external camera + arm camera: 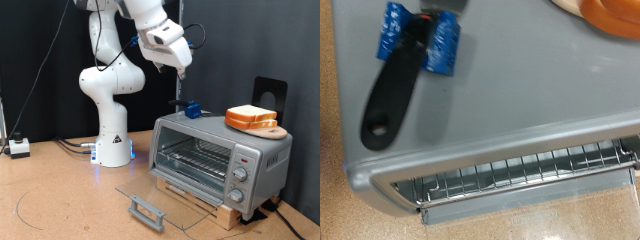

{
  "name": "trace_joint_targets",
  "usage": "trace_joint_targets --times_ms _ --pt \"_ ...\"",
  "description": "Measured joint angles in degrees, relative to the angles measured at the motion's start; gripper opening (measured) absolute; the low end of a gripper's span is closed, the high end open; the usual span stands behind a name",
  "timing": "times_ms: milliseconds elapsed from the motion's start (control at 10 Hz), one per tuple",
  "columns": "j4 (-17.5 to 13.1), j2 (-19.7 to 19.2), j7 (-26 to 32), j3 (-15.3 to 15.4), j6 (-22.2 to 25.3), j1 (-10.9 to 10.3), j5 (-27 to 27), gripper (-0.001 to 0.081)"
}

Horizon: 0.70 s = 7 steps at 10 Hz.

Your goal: Make a piece of toast with the oven

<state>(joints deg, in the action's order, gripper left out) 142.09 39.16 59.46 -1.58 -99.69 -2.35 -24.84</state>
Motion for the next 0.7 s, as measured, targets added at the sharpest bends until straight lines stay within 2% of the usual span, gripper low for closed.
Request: trace_joint_targets --times_ms 200,400,600,700 --pt "2.23 4.70 -3.37 2.18 1.94 0.02 0.09 0.0809" --pt "3.73 8.89 -11.70 4.52 4.49 0.13 -0.28 0.0809" --pt "5.90 13.26 -17.96 7.00 4.58 0.13 -1.20 0.0809" --pt "6.80 14.78 -19.21 7.86 4.67 0.10 -1.94 0.0809"
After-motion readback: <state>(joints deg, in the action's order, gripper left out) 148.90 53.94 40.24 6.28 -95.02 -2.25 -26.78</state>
